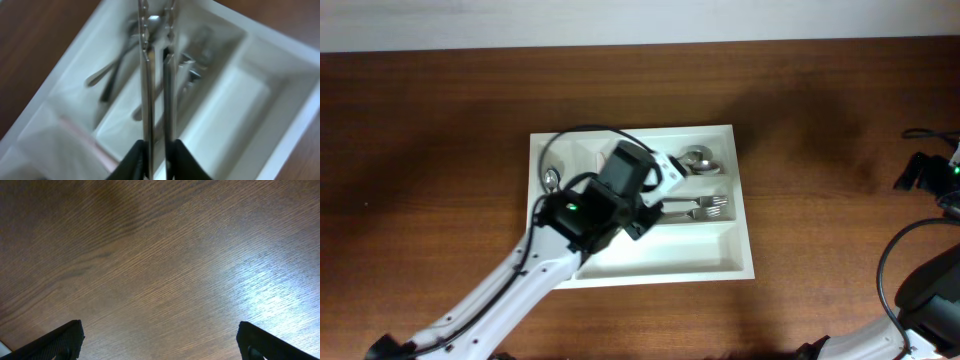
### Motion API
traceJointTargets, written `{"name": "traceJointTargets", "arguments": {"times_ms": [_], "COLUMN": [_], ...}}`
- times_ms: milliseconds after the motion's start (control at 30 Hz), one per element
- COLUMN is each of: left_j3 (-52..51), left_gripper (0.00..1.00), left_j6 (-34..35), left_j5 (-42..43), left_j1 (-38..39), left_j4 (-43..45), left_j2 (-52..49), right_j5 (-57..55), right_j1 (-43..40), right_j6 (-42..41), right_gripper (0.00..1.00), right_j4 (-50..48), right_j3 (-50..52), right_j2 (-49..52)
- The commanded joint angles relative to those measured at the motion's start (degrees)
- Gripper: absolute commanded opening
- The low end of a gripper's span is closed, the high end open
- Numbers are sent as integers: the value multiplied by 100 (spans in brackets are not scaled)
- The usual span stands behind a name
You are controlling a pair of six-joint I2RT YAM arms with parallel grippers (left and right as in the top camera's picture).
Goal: Pack container
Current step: 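Carry the tongs over the tray's long bottom compartment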
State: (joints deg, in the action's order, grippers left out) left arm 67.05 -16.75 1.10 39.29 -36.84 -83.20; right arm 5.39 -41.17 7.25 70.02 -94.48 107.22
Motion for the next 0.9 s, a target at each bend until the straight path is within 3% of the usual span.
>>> {"name": "traceJointTargets", "arguments": {"times_ms": [0,67,133,167,333,700,867], "left_j3": [55,55,55,55,50,33,-20], "left_gripper": [33,37,15,10,11,11,21], "left_j6": [-1154,-1237,-1344,-1362,-1360,-1360,-1360], "left_j5": [127,129,129,127,127,105,105], "left_j1": [249,339,420,463,542,544,544], "left_j4": [-4,-7,-24,-26,-98,-1117,-1115], "left_j2": [-210,-282,-328,-350,-433,-498,-498], "right_j5": [-9,-7,-9,-9,-9,-9,-9], "right_j1": [-15,-15,-15,-15,-15,-15,-15], "right_j6": [-44,-44,-44,-44,-44,-44,-44], "right_gripper": [99,99,99,99,99,99,99], "right_j4": [-4,-4,-4,-4,-4,-4,-4], "right_j3": [9,9,9,9,9,9,9], "right_j2": [20,20,20,20,20,20,20]}}
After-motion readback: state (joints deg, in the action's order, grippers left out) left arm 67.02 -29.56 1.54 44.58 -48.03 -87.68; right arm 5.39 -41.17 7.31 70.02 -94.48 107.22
